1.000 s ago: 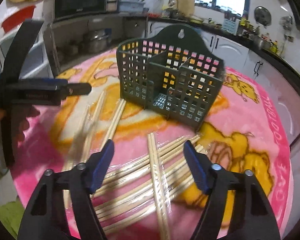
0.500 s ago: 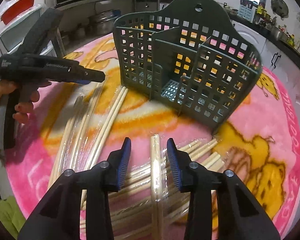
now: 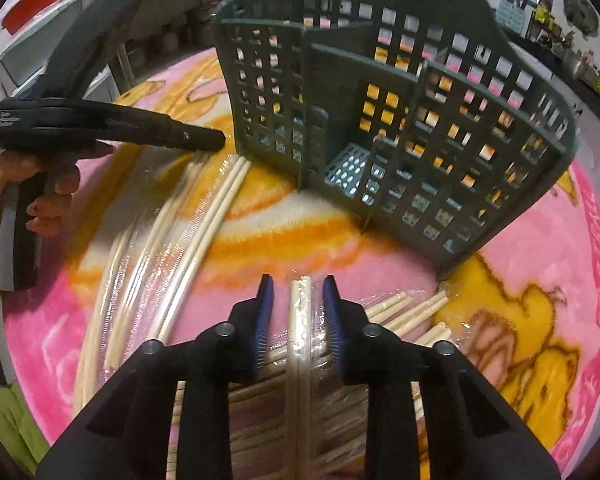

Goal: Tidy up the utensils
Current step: 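Close the right tool on a wrapped chopstick pair while the left tool grasps another pair, then lift both held chopstick pairs up toward the green caddy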

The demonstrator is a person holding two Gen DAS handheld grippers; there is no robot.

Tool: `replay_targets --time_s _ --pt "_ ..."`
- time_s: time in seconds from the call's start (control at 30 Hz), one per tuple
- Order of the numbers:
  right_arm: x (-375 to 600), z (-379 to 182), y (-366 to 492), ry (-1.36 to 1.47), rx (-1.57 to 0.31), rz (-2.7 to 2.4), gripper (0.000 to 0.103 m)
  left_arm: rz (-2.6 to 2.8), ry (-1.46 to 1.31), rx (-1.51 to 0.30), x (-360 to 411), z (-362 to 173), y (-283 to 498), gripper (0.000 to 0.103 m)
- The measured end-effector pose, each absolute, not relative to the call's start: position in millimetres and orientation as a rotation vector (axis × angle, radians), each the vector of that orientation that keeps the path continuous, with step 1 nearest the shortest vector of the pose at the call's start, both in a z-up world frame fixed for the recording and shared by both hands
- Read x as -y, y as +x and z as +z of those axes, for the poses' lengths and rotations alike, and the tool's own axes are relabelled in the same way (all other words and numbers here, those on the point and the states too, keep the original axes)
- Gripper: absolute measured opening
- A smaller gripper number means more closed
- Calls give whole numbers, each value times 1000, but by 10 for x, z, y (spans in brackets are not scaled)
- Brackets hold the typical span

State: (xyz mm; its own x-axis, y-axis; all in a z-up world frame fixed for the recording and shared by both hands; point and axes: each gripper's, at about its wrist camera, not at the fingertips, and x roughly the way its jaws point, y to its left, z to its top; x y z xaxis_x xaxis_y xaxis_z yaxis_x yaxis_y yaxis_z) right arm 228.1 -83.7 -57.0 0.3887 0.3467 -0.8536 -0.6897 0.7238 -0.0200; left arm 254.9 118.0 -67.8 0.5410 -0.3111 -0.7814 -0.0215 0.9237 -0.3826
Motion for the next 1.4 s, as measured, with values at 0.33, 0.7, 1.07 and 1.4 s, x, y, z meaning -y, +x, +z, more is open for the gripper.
replay_targets --time_s 0.33,0.7,1.07,1.4 --pt "1003 -314 2299 -309 -890 714 11 -220 -352 -907 -1102 -379 2402 6" --pt "1401 326 1998 -203 -688 677 11 -306 -278 -714 -805 377 2017 3" --pt "1807 913 1737 -79 -509 618 11 -399 -210 -603 -370 902 1817 3" --pt "2036 1320 1690 -28 -390 556 11 -437 -173 -529 -144 1280 1758 3"
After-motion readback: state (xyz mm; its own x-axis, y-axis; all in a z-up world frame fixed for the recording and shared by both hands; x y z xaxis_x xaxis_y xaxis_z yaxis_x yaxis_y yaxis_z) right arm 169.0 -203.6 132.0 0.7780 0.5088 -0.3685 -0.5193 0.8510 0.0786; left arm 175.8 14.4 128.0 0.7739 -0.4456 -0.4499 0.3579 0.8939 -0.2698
